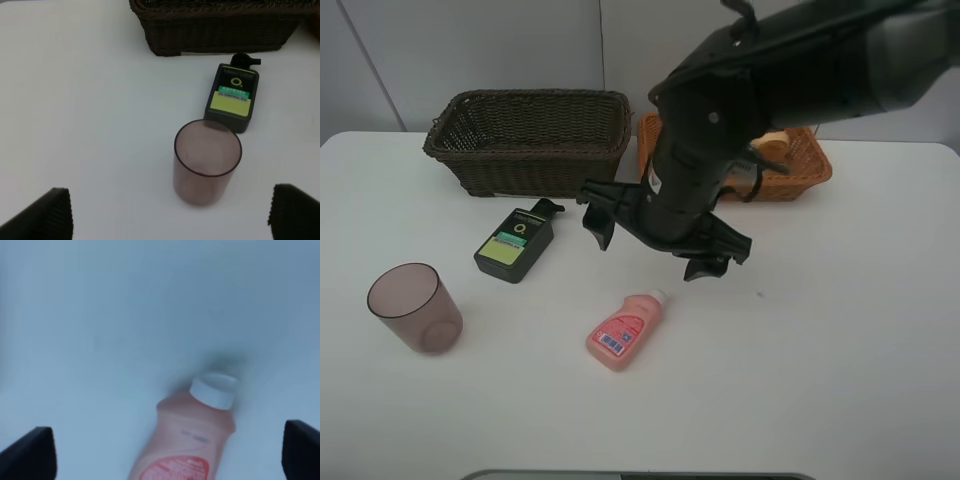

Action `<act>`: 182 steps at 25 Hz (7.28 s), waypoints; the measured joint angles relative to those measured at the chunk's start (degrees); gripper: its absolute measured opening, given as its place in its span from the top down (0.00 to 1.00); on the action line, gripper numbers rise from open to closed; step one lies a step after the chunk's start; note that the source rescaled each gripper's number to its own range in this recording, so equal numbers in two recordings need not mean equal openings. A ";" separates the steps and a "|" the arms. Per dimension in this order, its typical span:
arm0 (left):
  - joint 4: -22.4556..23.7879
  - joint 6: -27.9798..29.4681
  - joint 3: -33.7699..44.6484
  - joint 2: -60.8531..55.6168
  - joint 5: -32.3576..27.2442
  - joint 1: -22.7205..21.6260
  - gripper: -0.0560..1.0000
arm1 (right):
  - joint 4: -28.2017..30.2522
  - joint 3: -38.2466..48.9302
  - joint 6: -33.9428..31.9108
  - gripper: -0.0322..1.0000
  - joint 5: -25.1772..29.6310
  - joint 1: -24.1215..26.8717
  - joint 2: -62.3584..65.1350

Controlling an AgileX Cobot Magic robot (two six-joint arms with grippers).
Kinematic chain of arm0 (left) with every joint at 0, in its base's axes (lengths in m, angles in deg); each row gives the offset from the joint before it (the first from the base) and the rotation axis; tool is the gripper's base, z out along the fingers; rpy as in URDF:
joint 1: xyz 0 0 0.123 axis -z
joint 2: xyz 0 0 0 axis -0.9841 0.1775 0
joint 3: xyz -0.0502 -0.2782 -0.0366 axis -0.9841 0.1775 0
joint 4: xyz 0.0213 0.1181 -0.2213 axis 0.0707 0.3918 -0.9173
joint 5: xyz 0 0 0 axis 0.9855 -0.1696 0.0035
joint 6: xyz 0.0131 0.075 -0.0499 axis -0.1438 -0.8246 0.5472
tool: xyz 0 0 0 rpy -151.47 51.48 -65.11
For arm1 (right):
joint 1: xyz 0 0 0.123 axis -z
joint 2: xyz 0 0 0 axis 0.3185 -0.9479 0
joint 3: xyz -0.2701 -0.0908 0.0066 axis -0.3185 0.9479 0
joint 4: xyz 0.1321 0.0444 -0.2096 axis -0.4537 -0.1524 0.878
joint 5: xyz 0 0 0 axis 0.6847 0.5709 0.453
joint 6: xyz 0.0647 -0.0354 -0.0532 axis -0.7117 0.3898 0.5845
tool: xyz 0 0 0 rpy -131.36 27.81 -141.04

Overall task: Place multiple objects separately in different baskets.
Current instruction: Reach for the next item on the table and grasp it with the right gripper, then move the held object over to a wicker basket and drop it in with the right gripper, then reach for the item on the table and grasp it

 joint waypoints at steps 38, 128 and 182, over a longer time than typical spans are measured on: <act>0.00 0.00 0.00 0.00 0.00 0.00 0.00 | -5.98 -2.52 -5.26 0.03 -0.73 -1.02 -12.91; 0.00 0.00 0.05 0.00 0.00 0.00 0.00 | -7.30 -59.48 69.46 0.96 -18.71 11.73 -37.45; 0.00 0.00 0.05 0.00 0.00 0.00 0.00 | -13.44 -6.03 62.08 0.07 16.39 30.66 9.86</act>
